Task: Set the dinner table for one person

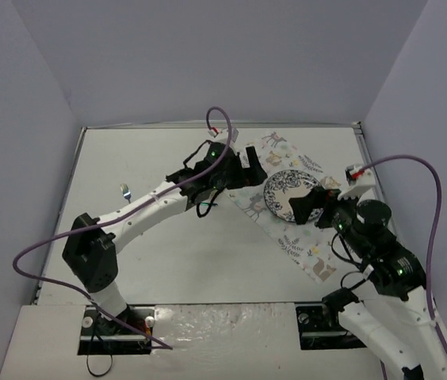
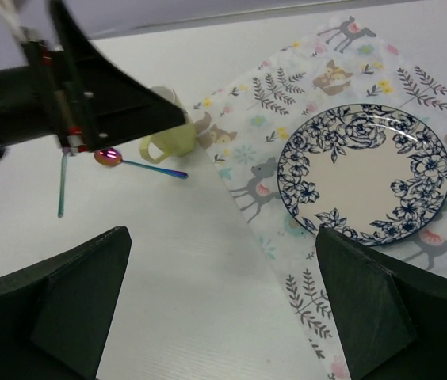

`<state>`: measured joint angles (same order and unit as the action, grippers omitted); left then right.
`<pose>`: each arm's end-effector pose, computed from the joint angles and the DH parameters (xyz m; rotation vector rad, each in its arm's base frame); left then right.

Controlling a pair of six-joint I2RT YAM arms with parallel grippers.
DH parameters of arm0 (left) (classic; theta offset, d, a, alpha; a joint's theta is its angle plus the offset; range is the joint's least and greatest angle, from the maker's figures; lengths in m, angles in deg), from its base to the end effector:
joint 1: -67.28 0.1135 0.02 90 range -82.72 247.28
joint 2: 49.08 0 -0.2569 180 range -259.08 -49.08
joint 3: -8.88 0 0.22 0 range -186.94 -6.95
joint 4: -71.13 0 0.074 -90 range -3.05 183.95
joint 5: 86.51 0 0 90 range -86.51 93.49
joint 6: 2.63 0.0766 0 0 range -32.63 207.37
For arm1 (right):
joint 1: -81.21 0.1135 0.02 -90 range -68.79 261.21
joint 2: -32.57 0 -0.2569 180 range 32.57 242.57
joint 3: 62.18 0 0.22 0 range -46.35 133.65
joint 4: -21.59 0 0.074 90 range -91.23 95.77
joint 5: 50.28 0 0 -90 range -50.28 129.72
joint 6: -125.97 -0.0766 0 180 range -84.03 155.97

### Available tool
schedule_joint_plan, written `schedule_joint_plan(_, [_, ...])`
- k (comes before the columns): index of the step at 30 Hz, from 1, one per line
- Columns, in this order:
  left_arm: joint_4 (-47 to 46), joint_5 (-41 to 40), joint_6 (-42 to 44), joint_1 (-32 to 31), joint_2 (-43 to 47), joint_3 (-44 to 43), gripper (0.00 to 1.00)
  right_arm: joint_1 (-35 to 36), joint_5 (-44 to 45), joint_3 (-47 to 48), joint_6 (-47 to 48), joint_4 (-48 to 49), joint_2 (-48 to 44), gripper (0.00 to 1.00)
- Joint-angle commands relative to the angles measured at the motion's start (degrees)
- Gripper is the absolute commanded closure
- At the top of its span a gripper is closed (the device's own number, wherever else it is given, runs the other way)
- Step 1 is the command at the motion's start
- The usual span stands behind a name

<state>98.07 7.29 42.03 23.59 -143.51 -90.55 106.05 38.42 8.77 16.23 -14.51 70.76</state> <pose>0.2847 -0.2790 0.3326 0.0169 2.1160 -1.0516 0.1385 0.0660 0.3826 -0.0919 1.6621 0.6131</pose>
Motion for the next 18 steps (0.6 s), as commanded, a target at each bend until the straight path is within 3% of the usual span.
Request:
schedule_joint_plan(1, [12.5,-1.0,10.4,9.0,10.2,0.3,0.03,0.2,2.3,5.6,3.0,3.8,12.1,0.0])
schedule_joint_plan(12, [26.4,9.8,23.5,36.7,19.6,4.7,0.03,5.5,3.7,21.3,7.9,6.0,41.3,0.0])
schedule_joint_plan(18, [21.0,9.1,23.7,43.3,23.7,16.6,0.03,12.7,7.0,33.5,11.5,6.5,55.7,0.01])
